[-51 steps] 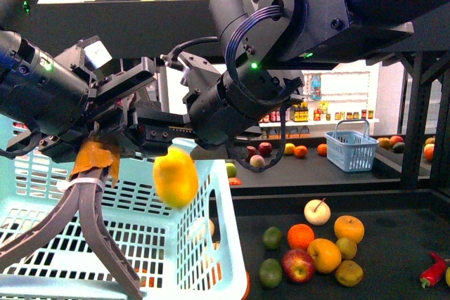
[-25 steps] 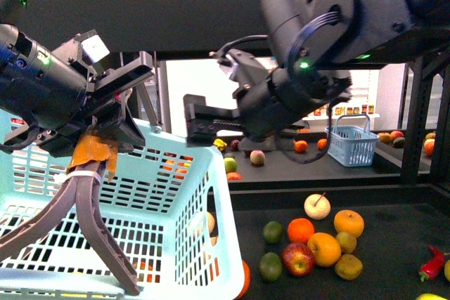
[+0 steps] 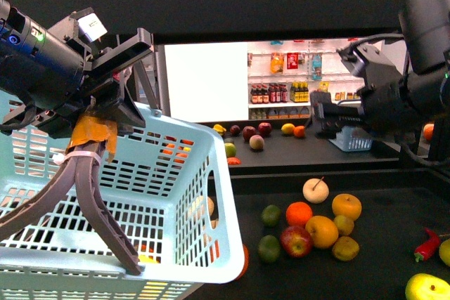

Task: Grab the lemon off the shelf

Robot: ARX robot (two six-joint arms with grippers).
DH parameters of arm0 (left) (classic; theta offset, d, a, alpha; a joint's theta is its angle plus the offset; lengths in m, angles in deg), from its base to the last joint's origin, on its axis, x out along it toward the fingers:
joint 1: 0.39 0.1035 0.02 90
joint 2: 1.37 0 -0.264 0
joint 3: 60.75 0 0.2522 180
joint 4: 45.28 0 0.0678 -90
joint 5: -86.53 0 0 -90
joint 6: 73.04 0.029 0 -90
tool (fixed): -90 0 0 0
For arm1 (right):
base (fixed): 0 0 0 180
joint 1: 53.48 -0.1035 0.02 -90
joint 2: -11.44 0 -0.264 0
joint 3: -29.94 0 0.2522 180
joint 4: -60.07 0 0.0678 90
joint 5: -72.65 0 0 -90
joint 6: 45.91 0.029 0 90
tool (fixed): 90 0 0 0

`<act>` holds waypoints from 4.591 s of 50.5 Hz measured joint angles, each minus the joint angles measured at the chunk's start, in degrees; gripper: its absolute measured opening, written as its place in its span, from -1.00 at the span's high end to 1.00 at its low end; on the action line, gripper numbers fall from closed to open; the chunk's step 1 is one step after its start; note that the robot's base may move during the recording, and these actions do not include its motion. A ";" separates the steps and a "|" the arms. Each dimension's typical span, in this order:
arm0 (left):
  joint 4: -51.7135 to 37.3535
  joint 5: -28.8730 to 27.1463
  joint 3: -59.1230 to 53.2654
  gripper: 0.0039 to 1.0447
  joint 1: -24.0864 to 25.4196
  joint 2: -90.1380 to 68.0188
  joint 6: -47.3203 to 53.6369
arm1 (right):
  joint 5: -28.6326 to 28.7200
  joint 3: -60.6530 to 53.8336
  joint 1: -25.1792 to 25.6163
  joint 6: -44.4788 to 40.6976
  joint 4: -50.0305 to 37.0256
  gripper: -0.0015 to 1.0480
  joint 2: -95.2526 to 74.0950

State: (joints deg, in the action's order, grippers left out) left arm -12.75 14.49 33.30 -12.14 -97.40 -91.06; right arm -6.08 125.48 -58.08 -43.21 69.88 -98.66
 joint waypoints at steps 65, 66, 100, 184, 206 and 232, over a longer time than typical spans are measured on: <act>0.00 0.00 0.00 0.69 0.00 -0.02 -0.13 | 2.95 5.75 -5.44 1.33 -6.05 -0.85 -33.31; 0.00 0.00 0.00 0.69 0.00 -0.02 -0.11 | 3.06 5.95 -5.68 1.44 -6.05 -0.85 -33.75; 0.00 0.00 0.00 0.69 0.00 -0.02 -0.11 | 0.55 13.49 -13.07 -1.81 -4.44 -0.85 -44.35; 0.00 0.00 0.00 0.69 0.00 -0.02 -0.11 | -6.38 14.71 -9.57 -5.92 -4.74 -0.39 -39.98; 0.00 0.00 0.00 0.69 0.00 -0.02 -0.11 | -5.81 8.72 -4.72 -4.96 -5.81 -0.39 -30.62; 0.00 0.00 0.00 0.69 0.00 -0.02 -0.11 | 0.87 9.01 -1.97 -2.27 -1.27 -0.39 -7.41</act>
State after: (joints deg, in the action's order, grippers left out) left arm -12.75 14.49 33.30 -12.14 -97.42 -91.17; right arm -5.21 134.49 -60.05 -45.48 68.62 -106.07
